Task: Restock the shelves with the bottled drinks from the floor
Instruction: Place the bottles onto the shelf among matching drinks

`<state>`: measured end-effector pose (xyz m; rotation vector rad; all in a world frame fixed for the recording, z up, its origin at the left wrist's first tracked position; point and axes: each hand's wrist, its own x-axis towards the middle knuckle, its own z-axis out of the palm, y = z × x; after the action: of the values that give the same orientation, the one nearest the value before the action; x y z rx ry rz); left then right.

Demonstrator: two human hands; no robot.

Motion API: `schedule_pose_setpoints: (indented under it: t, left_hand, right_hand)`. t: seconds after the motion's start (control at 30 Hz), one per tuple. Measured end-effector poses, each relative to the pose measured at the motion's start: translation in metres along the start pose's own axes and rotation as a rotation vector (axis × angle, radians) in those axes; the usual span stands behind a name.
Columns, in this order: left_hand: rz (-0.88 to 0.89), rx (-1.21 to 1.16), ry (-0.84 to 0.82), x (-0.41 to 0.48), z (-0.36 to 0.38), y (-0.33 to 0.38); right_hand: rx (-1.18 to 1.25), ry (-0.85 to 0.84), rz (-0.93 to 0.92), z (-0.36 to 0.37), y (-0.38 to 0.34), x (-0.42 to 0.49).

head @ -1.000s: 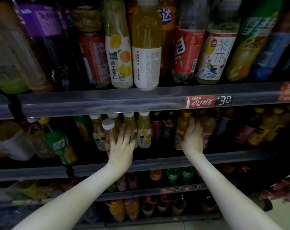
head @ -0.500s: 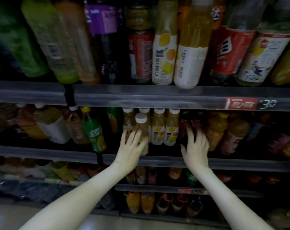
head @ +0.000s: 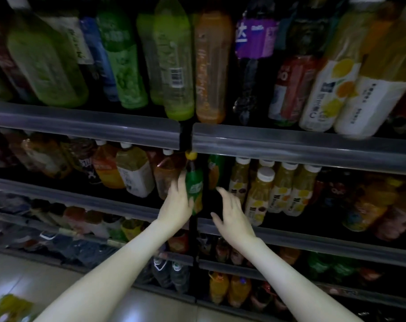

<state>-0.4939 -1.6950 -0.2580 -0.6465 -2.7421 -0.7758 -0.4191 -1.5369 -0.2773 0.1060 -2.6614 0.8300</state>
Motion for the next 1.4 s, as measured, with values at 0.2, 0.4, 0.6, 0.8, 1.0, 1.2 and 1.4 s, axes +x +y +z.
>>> schedule_pose_setpoints:
  t: [0.2, 0.4, 0.6, 0.8, 1.0, 1.2, 1.4]
  left_hand:
    - [0.371, 0.028, 0.388, 0.010, -0.023, 0.013]
    - [0.582, -0.071, 0.750, 0.057, -0.111, 0.059]
    - [0.324, -0.055, 0.696, 0.115, -0.164, 0.069]
    - [0.165, -0.182, 0.393, 0.131, -0.182, 0.075]
    - [0.111, -0.304, 0.341, 0.130, -0.190, 0.081]
    - [0.451, 0.011, 0.721, 0.104, -0.185, 0.148]
    - [0.724, -0.175, 0.635, 0.088, -0.122, 0.256]
  right_hand:
    - [-0.042, 0.277, -0.171, -0.016, -0.049, 0.023]
    - [-0.156, 0.724, -0.379, -0.104, -0.102, 0.068]
    - [-0.310, 0.801, -0.304, -0.149, -0.122, 0.110]
    - [-0.417, 0.854, -0.197, -0.162, -0.128, 0.135]
    - [-0.440, 0.824, -0.185, -0.171, -0.114, 0.135]
    - [-0.397, 0.861, -0.180, -0.202, -0.098, 0.109]
    - [-0.467, 0.894, -0.044, -0.280, -0.045, 0.049]
